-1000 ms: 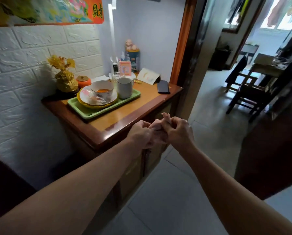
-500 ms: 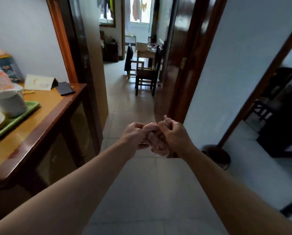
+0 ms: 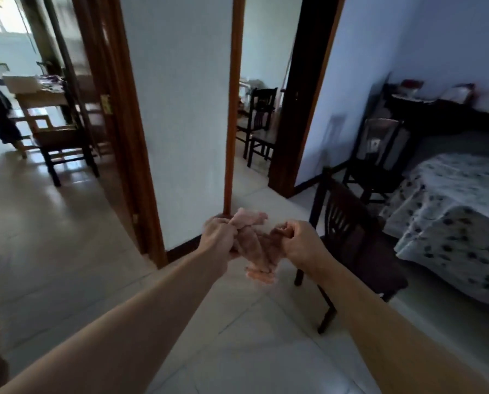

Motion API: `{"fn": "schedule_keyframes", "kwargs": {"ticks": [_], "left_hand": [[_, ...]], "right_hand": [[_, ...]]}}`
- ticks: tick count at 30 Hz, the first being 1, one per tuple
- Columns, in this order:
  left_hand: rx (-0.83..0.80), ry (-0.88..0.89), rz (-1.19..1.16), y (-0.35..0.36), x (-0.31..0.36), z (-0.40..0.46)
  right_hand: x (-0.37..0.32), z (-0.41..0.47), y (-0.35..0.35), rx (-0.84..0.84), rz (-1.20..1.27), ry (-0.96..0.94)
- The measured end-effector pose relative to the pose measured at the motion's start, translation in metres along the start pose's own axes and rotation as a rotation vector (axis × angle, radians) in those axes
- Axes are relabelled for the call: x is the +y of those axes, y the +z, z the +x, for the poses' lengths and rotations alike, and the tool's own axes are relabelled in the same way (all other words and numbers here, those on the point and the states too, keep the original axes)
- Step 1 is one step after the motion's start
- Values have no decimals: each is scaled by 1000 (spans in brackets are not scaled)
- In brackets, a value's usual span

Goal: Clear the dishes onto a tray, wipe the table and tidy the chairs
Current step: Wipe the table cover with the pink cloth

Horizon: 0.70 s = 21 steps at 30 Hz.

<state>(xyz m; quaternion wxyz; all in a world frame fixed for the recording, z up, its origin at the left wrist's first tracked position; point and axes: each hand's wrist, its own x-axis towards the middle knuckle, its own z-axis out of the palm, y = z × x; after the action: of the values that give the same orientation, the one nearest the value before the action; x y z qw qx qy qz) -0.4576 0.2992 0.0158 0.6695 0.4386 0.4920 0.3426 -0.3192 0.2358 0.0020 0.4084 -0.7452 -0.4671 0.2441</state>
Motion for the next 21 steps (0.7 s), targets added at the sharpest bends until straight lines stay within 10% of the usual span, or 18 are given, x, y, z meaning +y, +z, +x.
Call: {"fn": "schedule_keyframes", "kwargs": {"ticks": [21], "left_hand": [[-386, -86, 534, 433, -86, 22]], "right_hand": [[218, -1, -372, 762, 177, 244]]}}
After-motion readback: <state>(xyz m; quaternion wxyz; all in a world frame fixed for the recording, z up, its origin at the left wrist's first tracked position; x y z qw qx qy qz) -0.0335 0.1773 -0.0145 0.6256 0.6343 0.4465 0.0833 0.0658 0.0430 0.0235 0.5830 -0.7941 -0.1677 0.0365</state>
